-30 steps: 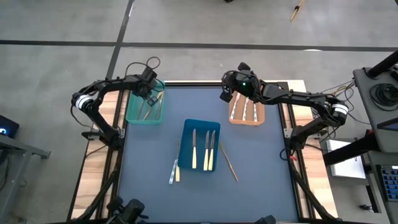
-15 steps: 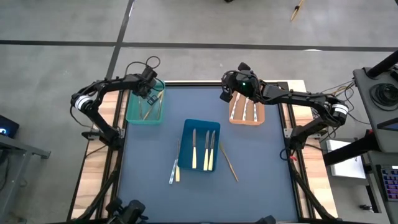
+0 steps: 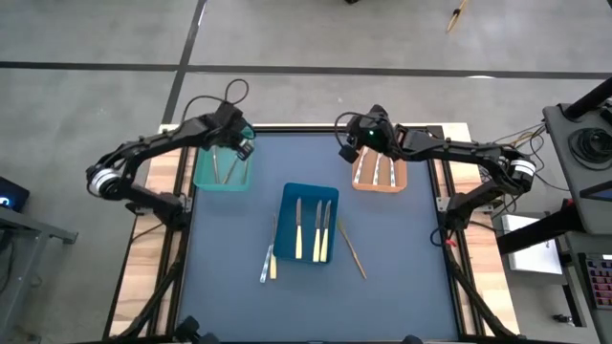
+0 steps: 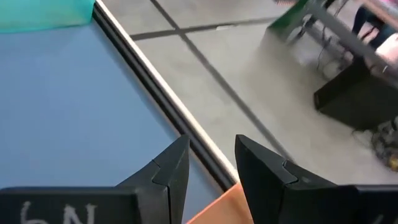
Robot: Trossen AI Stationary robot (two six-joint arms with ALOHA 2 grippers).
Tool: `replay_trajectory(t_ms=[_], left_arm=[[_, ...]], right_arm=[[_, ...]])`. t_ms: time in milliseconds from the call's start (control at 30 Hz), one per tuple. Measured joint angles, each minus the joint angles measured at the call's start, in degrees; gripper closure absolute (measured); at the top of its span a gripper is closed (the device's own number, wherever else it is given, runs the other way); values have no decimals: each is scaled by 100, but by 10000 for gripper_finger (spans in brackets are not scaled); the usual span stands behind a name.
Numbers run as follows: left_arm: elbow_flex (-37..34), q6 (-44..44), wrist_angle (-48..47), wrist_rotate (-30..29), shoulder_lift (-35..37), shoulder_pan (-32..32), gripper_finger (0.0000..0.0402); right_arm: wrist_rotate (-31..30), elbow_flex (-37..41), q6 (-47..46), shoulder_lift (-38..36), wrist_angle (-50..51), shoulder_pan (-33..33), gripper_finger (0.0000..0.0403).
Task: Sort silverware by color (type)
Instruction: Put the blue and white knife into the orange bin
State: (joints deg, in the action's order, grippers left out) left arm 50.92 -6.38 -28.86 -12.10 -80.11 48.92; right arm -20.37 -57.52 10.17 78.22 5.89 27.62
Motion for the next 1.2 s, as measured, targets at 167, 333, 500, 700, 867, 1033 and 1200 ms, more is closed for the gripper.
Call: replay_trajectory(t_ms=[167,333,500,700,867,1033,1200], left_arm=[[-116,276,44,81,561,-595,401],[-390,688,240,79,1065,-1312,401],[-745,948,718,75,1436,-2029,401],[-1101,1153,1260,77,1630,-2691,401],[-1143,1311,1306,73,1632,-3117,401],[-1143,1446,1303,73,1630,-3492,401],[-1143,1613,1296,72,1630,-3877,401]], right_arm=[[348,0,-407,-7,240,-178,282],[842,0,-779,-7,360,-400,282],[899,0,-1104,-7,385,-685,282],[901,0,-1470,-7,475,-1121,282],[1078,0,-1747,-7,501,-1483,282],[1519,0,-2109,-7,661,-1745,282],[1640,0,-2405,-7,924,-1993,282]])
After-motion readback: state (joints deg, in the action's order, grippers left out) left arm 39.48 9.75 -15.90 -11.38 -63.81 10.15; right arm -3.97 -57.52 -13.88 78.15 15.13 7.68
